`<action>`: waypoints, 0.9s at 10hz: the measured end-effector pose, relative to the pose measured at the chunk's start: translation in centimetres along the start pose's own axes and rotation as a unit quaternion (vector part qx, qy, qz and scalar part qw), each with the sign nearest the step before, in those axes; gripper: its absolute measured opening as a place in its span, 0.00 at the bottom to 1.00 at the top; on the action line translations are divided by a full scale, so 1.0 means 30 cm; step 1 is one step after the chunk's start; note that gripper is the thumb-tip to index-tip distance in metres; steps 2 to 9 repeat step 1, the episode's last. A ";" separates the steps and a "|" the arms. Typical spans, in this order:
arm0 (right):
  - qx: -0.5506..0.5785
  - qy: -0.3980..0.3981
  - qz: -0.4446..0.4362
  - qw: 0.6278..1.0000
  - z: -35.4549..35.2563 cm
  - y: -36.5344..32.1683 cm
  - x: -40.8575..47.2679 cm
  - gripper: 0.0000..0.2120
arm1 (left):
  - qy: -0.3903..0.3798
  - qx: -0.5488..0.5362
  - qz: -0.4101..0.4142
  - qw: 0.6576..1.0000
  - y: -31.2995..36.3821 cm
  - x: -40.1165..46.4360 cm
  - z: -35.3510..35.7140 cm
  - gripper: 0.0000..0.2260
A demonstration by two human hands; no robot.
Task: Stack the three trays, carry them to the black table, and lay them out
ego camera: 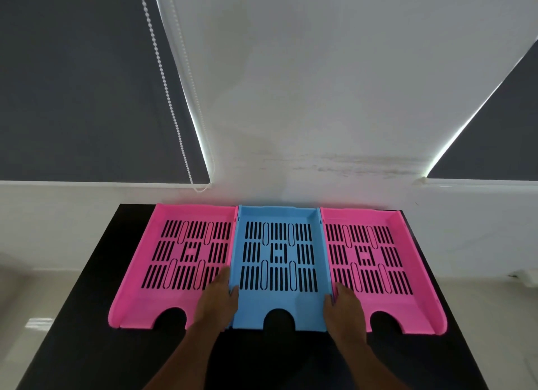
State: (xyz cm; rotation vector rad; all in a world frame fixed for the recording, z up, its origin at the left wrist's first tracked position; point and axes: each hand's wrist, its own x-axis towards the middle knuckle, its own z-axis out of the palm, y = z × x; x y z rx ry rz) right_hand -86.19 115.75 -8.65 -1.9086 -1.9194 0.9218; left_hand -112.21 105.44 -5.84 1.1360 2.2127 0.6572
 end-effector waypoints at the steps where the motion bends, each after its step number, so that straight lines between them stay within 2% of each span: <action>1: -0.030 0.024 -0.020 0.999 0.005 0.042 -0.030 0.08 | 0.002 0.022 0.022 1.000 -0.014 -0.064 0.016 0.25; 9: -0.030 0.024 -0.020 0.999 0.005 0.042 -0.030 0.08 | 0.002 0.022 0.022 1.000 -0.014 -0.064 0.016 0.25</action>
